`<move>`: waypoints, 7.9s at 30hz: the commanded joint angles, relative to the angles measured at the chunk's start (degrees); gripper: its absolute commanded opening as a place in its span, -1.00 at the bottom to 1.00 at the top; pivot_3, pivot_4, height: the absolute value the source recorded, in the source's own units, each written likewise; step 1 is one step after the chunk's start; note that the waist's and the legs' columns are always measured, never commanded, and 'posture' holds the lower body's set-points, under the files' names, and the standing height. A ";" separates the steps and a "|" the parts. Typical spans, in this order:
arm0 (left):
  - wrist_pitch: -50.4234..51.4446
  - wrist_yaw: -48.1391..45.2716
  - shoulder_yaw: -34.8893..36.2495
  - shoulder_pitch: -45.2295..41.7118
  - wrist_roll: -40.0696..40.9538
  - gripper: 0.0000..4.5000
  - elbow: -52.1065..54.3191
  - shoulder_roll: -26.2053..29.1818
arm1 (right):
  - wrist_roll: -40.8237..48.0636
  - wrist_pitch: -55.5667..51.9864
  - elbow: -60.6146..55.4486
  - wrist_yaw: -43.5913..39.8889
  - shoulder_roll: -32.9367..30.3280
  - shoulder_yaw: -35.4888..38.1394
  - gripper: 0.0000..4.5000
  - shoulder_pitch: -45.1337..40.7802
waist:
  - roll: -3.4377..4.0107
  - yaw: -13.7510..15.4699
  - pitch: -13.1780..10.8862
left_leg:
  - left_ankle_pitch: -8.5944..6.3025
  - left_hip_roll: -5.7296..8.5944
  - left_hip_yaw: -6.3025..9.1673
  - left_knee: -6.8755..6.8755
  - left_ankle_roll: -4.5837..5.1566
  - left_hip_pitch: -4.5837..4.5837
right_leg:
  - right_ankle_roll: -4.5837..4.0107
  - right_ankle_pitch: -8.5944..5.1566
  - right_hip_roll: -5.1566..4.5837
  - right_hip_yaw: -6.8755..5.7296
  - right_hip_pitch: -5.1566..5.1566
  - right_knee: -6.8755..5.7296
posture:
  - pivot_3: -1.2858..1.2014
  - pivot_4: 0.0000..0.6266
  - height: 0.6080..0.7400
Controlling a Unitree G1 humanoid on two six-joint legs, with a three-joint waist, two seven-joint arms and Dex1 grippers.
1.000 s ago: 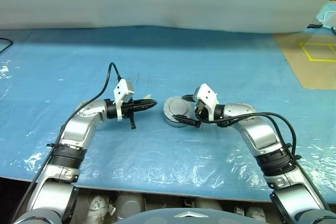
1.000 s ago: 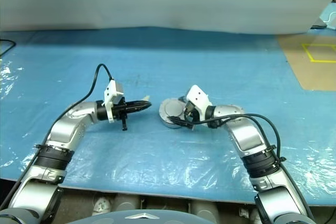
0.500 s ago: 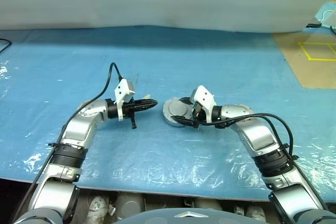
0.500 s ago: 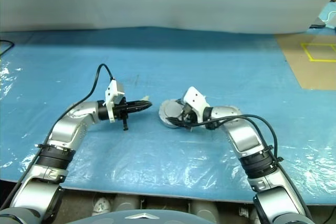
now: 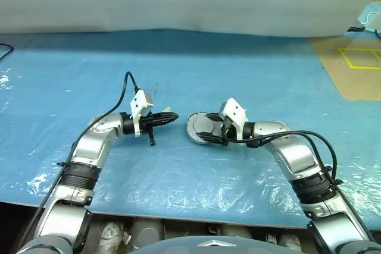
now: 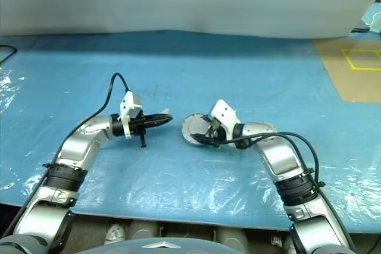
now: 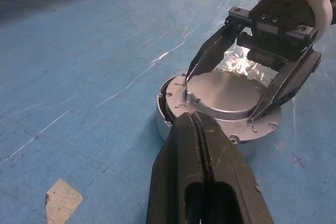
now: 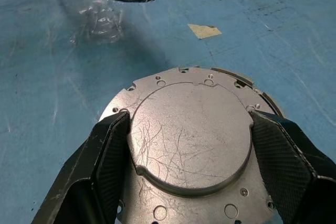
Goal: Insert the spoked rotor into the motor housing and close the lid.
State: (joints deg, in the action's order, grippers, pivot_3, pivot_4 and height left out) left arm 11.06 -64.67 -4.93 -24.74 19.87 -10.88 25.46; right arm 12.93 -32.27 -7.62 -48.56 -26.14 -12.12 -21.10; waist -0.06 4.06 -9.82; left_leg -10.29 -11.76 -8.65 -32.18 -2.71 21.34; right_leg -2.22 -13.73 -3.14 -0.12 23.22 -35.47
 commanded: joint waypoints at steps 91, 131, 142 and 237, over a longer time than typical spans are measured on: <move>-1.40 -1.32 -0.68 -1.63 -0.39 -1.00 0.65 -1.44 | -7.41 1.86 11.03 0.90 -5.64 -5.16 0.41 4.71 | -0.42 0.50 0.90 | -0.07 0.09 -0.10 0.99 0.09 -1.31 | 0.11 -0.10 -0.21 0.10 -1.19 0.85 | 0.03 -0.52 1.00; -6.32 1.70 -8.81 -4.92 -8.23 -1.00 -7.60 -8.66 | -6.24 2.53 8.05 2.21 -3.94 -4.64 0.41 5.80 | -0.46 1.12 0.91 | -0.05 0.09 -0.16 1.40 0.06 -1.25 | 0.46 -0.38 -0.18 0.14 -1.03 1.09 | 0.03 -0.52 1.00; -8.38 3.04 -12.00 -6.56 -13.78 -1.00 -13.49 -10.03 | -6.63 2.28 7.70 3.88 -3.95 -3.55 0.41 5.50 | -0.46 1.42 0.93 | -0.05 0.11 -0.16 1.47 0.05 -1.27 | 0.25 -0.26 -0.20 0.11 -1.14 1.21 | 0.03 -0.52 1.00; -6.69 1.27 -4.48 -8.79 -9.50 -1.00 -12.31 -5.91 | 34.19 -30.50 4.82 19.25 13.58 22.28 -0.41 4.91 | -0.18 0.97 0.86 | 0.00 0.05 0.00 0.99 -0.05 -0.36 | 0.12 -0.21 -0.11 -0.26 -0.39 0.72 | 0.03 -0.52 1.00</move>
State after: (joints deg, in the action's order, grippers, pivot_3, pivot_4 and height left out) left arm 3.76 -64.05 -10.97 -33.39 9.32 -24.82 18.95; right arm 47.18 -61.51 -3.37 -29.17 -13.24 13.05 -16.51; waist -0.25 5.03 -8.96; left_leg -10.29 -11.71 -8.65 -31.18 -2.76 20.99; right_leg -2.08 -13.93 -3.23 -0.39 22.84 -34.75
